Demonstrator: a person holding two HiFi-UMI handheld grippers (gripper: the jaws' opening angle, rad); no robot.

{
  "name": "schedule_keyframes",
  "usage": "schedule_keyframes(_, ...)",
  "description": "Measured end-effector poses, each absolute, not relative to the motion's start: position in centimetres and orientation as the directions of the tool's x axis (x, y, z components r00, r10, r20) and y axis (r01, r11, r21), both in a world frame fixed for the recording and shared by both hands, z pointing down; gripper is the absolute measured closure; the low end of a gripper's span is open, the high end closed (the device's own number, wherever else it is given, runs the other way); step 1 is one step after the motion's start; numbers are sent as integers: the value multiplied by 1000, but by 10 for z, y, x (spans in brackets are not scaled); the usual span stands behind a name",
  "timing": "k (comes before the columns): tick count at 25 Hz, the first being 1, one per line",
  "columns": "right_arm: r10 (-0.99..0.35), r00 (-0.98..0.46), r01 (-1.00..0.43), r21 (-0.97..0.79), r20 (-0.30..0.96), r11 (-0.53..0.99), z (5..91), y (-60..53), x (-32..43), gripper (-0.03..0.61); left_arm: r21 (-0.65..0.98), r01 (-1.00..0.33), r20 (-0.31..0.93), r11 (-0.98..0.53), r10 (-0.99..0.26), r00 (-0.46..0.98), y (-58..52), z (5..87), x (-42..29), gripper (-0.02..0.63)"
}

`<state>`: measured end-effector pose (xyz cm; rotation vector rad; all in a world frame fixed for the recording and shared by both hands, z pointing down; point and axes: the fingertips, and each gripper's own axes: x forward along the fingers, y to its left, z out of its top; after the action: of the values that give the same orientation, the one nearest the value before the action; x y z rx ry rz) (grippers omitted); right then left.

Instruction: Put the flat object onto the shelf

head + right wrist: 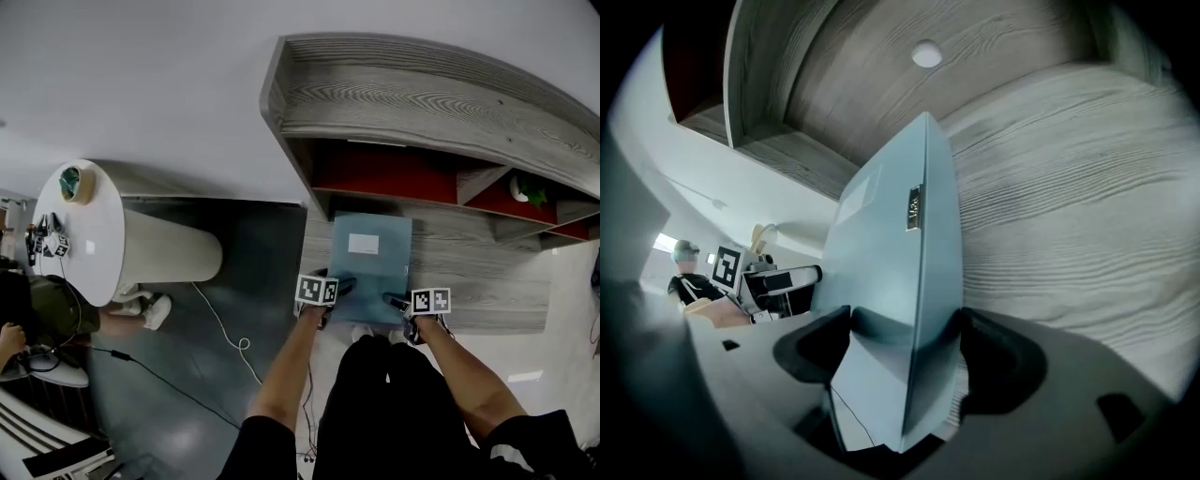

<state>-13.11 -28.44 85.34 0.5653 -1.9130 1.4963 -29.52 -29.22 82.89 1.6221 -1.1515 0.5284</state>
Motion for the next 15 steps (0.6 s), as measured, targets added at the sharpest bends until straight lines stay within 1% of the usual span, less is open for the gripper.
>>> schedule_keyframes(5, 36, -713, -662, -689, 701, 296, 843, -290, -126, 225, 510, -860, 746, 28, -512, 426, -290, 811, -301, 222)
schedule_keyframes(8, 13, -726, -652, -694, 688, 306, 826, -291, -114, 225, 462, -887, 720, 8, -588, 369, -282, 793, -305, 222)
schedule_keyframes(11, 0, -731, -637, -682, 683, 359, 809, -294, -101, 227, 435, -901, 676, 0, -660, 327, -269, 770, -302, 222)
schedule_keyframes(15, 0, -751, -593, -674, 661, 440, 787, -296, -89, 227, 435, -900, 642, 25, -710, 290, -247, 747, -291, 222)
